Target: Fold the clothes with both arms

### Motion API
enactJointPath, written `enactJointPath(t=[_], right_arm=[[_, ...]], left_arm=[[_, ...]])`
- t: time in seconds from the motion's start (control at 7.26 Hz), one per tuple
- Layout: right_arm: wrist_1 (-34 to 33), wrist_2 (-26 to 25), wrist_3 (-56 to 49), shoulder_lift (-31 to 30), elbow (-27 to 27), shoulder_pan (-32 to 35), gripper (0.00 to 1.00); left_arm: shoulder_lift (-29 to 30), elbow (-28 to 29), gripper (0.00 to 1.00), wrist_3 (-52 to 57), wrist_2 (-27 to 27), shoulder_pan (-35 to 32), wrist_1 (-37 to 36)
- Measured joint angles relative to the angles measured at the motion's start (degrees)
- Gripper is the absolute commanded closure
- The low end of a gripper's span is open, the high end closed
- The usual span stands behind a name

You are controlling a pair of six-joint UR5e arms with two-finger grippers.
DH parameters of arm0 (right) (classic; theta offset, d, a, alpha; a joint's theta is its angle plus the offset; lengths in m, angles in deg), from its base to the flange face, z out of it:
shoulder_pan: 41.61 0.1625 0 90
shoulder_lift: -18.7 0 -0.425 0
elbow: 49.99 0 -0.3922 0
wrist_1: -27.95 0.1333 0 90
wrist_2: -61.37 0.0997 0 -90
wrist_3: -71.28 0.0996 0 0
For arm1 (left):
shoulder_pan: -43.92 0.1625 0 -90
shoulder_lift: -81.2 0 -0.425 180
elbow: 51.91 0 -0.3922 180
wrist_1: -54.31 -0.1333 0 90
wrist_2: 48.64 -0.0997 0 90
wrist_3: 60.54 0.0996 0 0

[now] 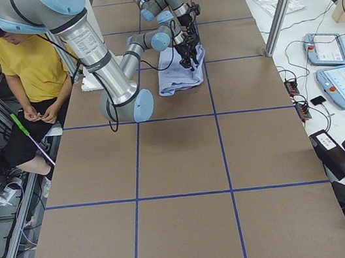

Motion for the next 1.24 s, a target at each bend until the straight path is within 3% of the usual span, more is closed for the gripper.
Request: enactJointPath(t=[0.41,0.55,0.83,1.24], right_arm=[[-0.04,-3.46,-2.59,1.31,-1.15,-4.09,0.0],[-0.15,-2.01,-5.76,1.29,-1.24,-2.62,0.0],[-0.56,7.93,-13.9,0.58,-0.53,5.02,0.0],[-6.38,22.92,-37.05,-6.05,5.98,21.38,0.0]], left_arm=[[-4.02,-4.1,0.0,6.34,4.35,-2.96,0.02],[-5.27,-5.69,0.0,6.75,4.88,-3.47,-0.26],[-11.46,-13.32,0.0,10.79,7.85,-5.51,-2.91],[-22.81,-28.86,0.0,25.9,10.24,-11.85,-15.64]])
